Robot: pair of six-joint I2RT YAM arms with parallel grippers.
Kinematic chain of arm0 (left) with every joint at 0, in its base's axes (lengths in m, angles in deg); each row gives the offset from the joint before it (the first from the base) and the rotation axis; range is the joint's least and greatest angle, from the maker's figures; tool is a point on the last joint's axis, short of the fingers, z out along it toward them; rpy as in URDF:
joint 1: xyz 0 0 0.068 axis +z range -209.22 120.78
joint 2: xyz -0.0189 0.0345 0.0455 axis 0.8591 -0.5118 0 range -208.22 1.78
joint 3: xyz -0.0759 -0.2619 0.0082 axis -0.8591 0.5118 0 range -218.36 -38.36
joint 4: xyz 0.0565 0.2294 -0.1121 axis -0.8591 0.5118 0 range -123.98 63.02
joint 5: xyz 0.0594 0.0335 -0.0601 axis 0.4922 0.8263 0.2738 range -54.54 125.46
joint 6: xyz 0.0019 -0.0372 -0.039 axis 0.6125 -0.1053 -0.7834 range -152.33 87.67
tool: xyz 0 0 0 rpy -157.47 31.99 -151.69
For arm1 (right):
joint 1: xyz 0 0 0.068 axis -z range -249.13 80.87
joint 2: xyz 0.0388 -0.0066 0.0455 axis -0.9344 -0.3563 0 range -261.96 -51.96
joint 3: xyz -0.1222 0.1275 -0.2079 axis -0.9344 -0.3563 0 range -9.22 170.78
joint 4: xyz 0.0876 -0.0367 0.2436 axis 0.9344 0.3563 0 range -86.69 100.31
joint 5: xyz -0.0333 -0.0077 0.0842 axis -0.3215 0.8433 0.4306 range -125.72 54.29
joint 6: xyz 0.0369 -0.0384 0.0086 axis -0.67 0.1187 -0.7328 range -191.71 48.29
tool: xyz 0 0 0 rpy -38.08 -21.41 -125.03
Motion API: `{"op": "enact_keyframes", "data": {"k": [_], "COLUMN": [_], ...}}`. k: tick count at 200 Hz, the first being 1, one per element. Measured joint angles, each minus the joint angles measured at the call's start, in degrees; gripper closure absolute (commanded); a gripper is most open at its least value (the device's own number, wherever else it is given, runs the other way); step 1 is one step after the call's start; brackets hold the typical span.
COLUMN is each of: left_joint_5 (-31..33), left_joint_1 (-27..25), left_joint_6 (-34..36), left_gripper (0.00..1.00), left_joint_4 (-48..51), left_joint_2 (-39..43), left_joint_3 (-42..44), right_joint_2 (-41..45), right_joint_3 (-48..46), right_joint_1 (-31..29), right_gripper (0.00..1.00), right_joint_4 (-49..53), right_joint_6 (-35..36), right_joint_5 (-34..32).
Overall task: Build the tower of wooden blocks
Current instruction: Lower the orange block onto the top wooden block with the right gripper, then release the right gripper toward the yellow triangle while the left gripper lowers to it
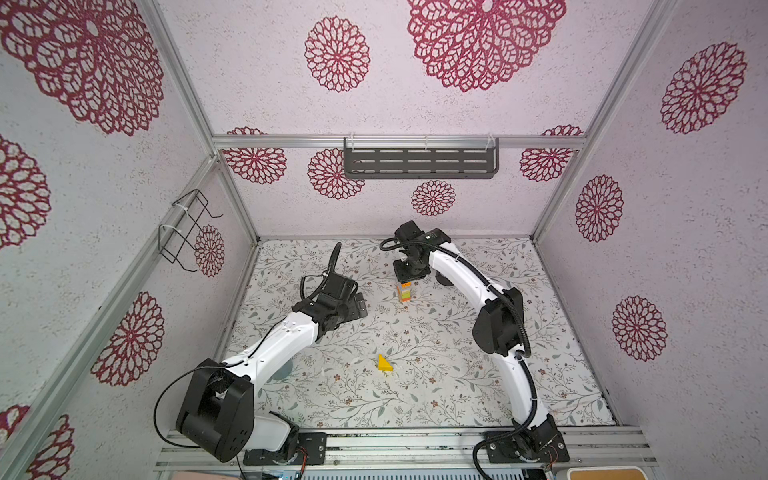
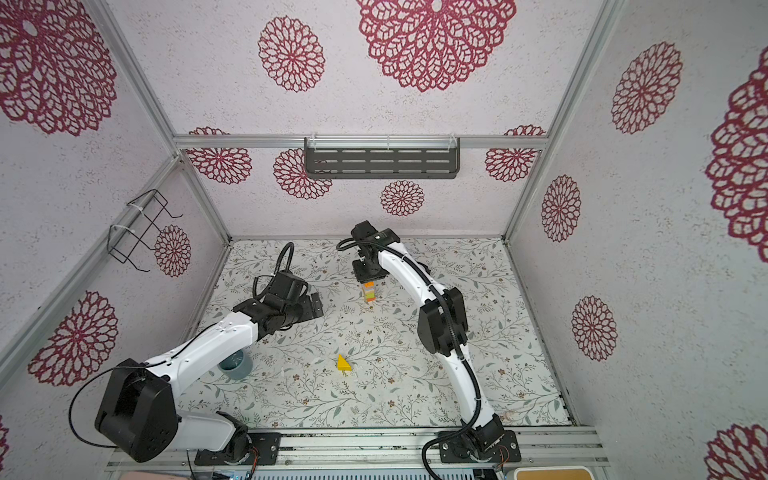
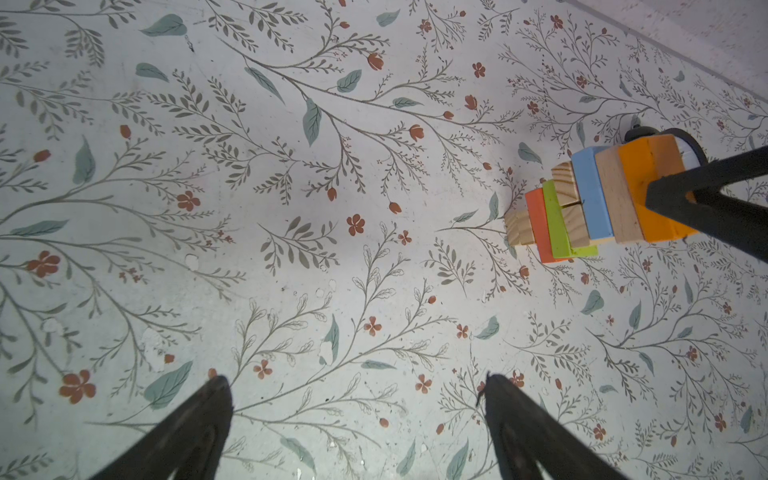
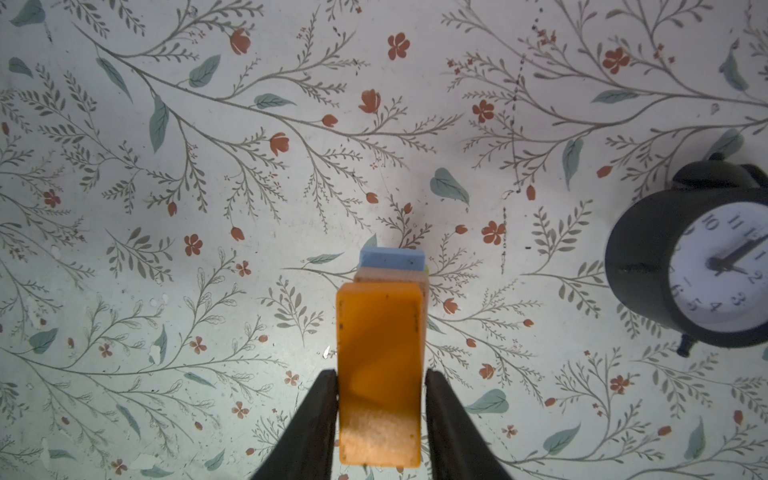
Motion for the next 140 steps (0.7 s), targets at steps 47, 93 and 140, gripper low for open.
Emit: {"op": "enact_keyframes", "data": {"k": [47,93,140], "left_joint_5": [-0.13,-0.52,-1.33], "left_joint_1": [0.0,0.0,-1.42], "left_joint_6": [-0.02,-0.15,-1.16], "left_gripper": [0.03,0.0,0.37], "left_joint_4": [0.11,1.57,4.04], "left_joint_2": [0.11,3.15,7.48], "left_joint_3": [0.68,0.94,4.5], "right_joint_2": [0.0,0.57,16.11], "right_joint_3": [0.0,0.0,-14.43], "right_joint_1": [0.0,0.0,-1.11], "right_gripper": [0.51,0.51,0.67], "right_joint_4": [0.0,-0.04,-5.05], "right_joint_6": [0.09,0.5,0.72], "right_joint_5": [-0.09,-1.22,-1.36]}}
